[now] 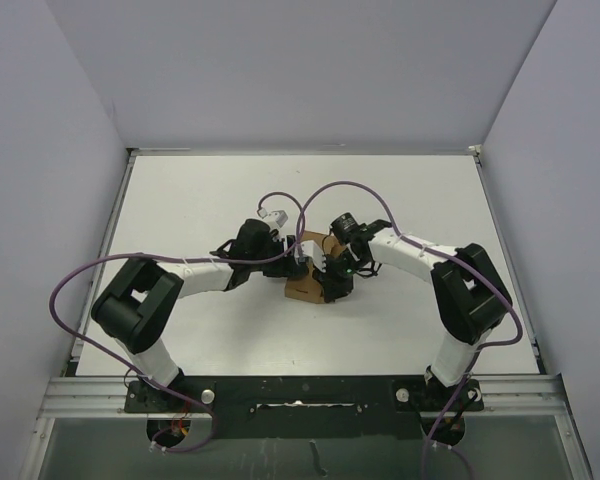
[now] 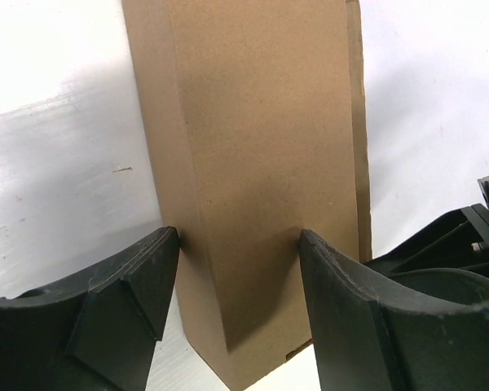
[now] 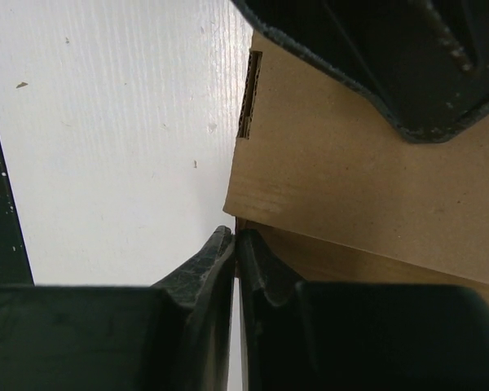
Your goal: Fold the paper box
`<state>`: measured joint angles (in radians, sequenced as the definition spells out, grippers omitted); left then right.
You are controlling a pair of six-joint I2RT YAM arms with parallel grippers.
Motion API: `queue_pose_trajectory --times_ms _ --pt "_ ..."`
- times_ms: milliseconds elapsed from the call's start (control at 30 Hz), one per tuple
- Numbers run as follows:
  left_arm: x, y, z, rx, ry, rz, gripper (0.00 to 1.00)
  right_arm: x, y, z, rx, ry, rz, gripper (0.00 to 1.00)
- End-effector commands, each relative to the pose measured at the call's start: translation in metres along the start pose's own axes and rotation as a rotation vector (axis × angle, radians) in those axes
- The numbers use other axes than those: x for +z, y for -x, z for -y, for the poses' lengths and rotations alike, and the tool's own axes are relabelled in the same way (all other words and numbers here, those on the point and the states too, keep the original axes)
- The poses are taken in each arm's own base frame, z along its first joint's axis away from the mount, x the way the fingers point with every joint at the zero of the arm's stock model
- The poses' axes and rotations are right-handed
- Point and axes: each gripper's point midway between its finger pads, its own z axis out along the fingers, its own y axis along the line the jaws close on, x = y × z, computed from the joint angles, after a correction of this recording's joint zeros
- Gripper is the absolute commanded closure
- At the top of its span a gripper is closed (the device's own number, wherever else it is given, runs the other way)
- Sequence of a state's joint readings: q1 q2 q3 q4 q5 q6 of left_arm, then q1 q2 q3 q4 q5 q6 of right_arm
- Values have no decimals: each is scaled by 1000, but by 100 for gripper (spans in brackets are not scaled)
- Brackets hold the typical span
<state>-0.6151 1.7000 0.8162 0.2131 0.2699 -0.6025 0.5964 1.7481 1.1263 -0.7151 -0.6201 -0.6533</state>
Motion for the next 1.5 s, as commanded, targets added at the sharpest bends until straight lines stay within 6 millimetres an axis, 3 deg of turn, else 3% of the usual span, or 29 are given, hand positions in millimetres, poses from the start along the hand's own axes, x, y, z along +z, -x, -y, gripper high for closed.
queue_pose_trajectory --times_ms 0,133,333,400,533,600,667,833,1033,1200,1467 --pt "0 1 12 25 -59 -20 41 -14 33 12 -96 -30 107 87" --pt "-3 10 14 70 -87 -10 39 -34 34 13 -129 -43 159 67" --pt "-21 40 27 90 -85 65 35 -70 32 22 -115 -75 265 64" --pt "-30 49 30 87 -75 104 33 -79 32 30 -84 -105 302 68" --pt "-52 57 35 88 -58 162 32 -104 29 65 53 -248 384 91" --pt "-62 53 33 78 -46 170 36 -116 25 87 126 -308 406 100" --pt "-71 42 30 55 -40 164 46 -123 25 107 157 -355 396 100" --pt "-88 -6 15 -13 -24 84 67 -115 38 148 128 -374 353 100" --pt "-88 -49 9 -66 -58 -18 73 -98 58 189 112 -367 298 100" --pt "-72 -45 14 -55 -95 -33 72 -76 51 193 109 -344 244 100" --pt "-40 -27 10 -46 -90 -55 71 -66 37 162 46 -281 227 100"
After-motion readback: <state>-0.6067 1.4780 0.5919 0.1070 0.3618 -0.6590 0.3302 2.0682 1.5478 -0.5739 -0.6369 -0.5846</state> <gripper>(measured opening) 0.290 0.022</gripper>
